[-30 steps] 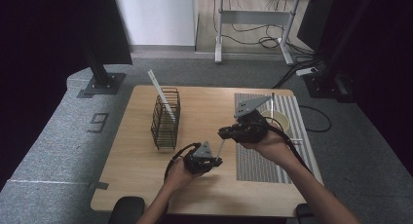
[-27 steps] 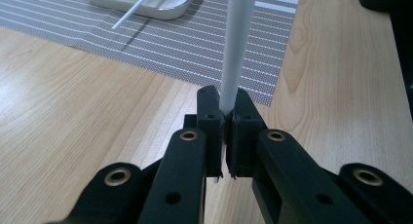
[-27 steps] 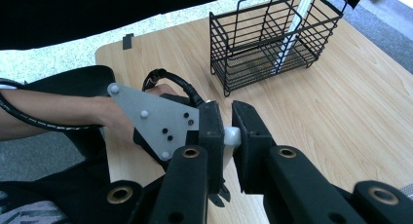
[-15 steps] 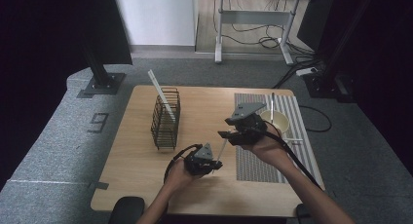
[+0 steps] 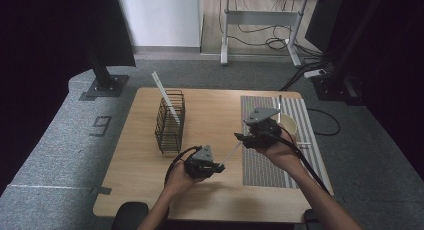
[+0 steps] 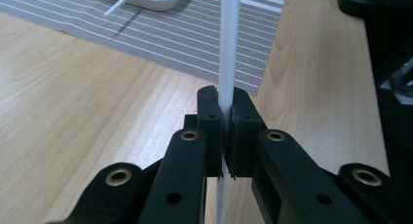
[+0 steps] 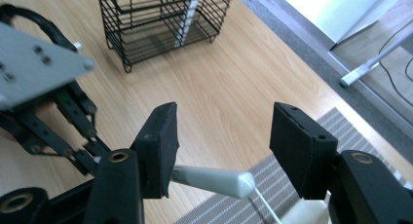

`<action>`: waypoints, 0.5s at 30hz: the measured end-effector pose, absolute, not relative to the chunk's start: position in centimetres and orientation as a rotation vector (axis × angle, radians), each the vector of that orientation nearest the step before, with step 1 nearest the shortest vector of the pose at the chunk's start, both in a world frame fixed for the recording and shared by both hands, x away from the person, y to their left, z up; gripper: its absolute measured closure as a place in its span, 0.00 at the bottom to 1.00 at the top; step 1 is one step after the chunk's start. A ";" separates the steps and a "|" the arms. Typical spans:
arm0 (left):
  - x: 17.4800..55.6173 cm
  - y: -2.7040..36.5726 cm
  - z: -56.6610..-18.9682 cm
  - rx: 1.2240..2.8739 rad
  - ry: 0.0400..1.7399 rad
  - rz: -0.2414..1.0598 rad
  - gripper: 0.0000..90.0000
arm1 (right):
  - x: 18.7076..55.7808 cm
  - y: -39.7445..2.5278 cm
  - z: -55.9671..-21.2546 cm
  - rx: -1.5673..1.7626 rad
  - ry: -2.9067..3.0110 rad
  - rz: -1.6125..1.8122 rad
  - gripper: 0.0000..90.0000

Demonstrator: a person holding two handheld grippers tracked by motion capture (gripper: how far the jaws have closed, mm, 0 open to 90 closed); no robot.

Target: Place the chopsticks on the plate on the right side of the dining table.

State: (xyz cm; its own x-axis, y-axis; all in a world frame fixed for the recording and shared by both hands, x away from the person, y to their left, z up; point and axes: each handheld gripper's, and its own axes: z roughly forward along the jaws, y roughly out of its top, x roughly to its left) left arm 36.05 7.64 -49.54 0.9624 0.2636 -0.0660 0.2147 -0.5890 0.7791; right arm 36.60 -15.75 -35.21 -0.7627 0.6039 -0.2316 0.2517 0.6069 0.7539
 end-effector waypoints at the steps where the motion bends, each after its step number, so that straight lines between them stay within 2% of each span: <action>1: 36.1 7.7 -49.6 2.216 0.333 0.047 0.96 | 36.6 -16.2 -35.5 0.689 2.363 1.005 0.48; 15: 36.2 8.1 -50.1 2.209 0.291 0.038 0.95 | 36.8 -20.3 -40.3 0.827 2.350 1.046 0.47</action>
State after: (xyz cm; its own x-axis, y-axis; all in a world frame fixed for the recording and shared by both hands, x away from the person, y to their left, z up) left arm 36.21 8.10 -50.15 0.9720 0.2220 -0.0764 0.1952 -0.5834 0.7884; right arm 36.83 -20.34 -40.33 -0.7263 0.6721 -0.1444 0.3426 0.5360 0.7716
